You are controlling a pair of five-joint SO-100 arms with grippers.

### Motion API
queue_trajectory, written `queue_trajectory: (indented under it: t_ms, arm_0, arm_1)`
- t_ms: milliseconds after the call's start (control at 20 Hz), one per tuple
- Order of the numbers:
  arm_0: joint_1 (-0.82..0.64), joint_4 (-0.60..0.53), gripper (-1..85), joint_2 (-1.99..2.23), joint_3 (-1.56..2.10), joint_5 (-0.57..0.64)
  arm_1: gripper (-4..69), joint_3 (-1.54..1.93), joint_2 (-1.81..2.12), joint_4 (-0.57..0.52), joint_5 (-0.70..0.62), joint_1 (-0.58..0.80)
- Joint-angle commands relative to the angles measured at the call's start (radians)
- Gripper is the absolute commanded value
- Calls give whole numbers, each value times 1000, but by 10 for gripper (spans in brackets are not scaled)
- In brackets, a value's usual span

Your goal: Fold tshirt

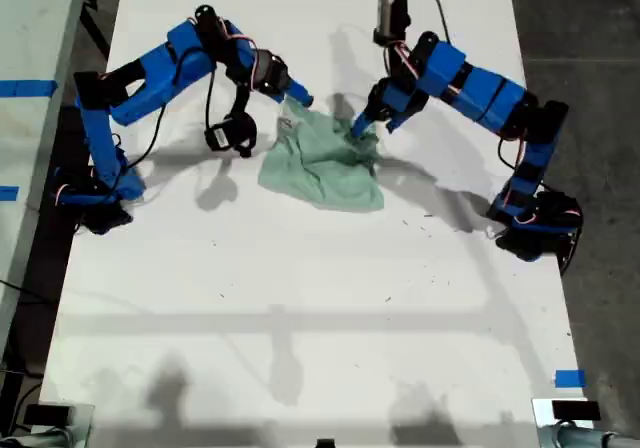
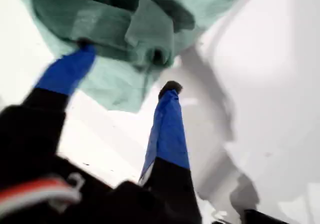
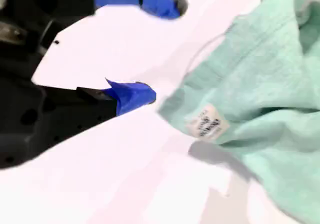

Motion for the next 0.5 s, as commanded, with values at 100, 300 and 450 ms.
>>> queue_trajectory:
  t_ms: [100, 300, 450]
  arm_0:
    - [-284, 3, 369, 357, 46, 72]
    - [-285, -100, 355, 661, 382, 71]
    - [-160, -278, 311, 1031, 859, 0]
  arm_1:
    - [497, 67, 282, 83, -187, 388]
    - [442, 380, 580, 72, -195, 456]
    - [368, 726, 900, 35, -32, 348]
